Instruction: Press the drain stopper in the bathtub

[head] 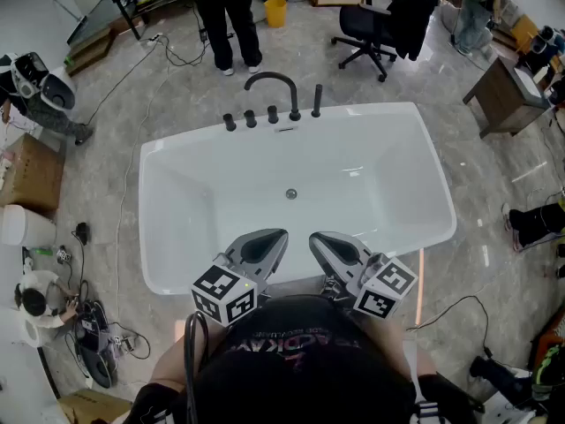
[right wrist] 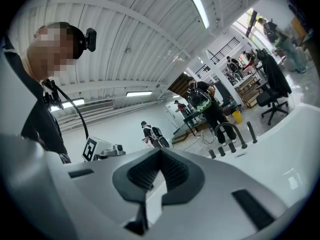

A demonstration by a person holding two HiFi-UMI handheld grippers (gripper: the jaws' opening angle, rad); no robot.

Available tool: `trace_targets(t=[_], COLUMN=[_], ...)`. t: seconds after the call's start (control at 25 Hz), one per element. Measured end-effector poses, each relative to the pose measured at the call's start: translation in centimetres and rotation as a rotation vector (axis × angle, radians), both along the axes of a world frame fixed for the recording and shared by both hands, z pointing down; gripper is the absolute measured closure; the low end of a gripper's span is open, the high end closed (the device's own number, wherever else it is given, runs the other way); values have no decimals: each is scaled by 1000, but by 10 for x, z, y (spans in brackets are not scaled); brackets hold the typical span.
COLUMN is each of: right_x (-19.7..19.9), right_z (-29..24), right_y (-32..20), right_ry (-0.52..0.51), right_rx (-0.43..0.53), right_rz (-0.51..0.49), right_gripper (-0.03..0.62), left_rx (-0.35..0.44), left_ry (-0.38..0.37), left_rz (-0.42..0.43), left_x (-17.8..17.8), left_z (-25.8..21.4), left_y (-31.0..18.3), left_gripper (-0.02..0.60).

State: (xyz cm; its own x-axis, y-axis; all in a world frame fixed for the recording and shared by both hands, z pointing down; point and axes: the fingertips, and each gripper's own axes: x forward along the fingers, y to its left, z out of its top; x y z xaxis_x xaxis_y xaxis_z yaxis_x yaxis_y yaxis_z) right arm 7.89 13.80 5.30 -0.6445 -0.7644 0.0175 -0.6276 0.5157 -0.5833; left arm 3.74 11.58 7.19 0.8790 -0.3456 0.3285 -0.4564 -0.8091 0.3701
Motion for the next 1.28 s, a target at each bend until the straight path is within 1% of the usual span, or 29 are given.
trace_targets(t=[0.36,0.68,1.28], right_x=[-2,-4,-8], right_z=[1,-4,-4], right_y=[-7,-5,-12], right_ry=[4,13,13], right_rx=[3,35,16], right_rz=[-1,-43,-53], right_gripper=[583,583,583], left_rx=[0,-3,-21], left_ry=[4,5,13], left_rz=[-1,1,-26], left_x=[-1,5,-7], left_z=[0,2,1], left_y=[-7,-8,-15], left_gripper=[574,574,574])
